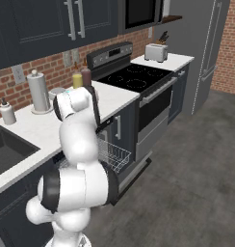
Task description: Pick up the cup and bowl from the counter, place them in the dishwasher, and close the dishwasher door.
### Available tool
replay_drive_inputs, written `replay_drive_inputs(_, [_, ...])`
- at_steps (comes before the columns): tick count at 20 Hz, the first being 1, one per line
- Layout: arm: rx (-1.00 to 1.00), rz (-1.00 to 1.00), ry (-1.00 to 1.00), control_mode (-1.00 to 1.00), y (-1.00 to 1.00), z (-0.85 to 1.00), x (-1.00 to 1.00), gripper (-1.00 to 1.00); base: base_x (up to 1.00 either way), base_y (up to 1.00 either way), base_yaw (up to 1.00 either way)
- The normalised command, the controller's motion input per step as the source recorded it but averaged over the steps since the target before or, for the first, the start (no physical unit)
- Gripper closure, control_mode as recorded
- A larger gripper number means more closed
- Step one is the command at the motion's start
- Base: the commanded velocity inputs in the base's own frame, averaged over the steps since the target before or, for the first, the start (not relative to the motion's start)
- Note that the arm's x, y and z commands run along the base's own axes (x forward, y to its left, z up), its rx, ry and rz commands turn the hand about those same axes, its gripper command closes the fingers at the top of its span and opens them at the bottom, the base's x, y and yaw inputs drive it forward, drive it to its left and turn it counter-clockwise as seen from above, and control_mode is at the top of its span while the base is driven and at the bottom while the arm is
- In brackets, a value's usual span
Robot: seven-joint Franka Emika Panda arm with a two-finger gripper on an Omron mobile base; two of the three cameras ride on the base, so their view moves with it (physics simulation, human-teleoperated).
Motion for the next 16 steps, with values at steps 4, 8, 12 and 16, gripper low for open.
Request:
replay_drive_inputs(4, [0.11, 0.00, 0.38, -1.00, 0.39, 1.00, 0.96, -1.00, 0.00, 0.00, 0.00])
replay_drive_inputs(8, [0.07, 0.00, 0.48, -1.00, 0.34, 0.51, 0.84, -1.00, 0.00, 0.00, 0.00])
replay_drive_inputs(12, [0.05, 0.00, 0.55, -1.00, 0.19, 0.01, 0.76, -1.00, 0.00, 0.00, 0.00])
replay_drive_inputs(16, [0.06, 0.00, 0.47, -1.00, 0.01, 0.06, 0.79, -1.00, 0.00, 0.00, 0.00])
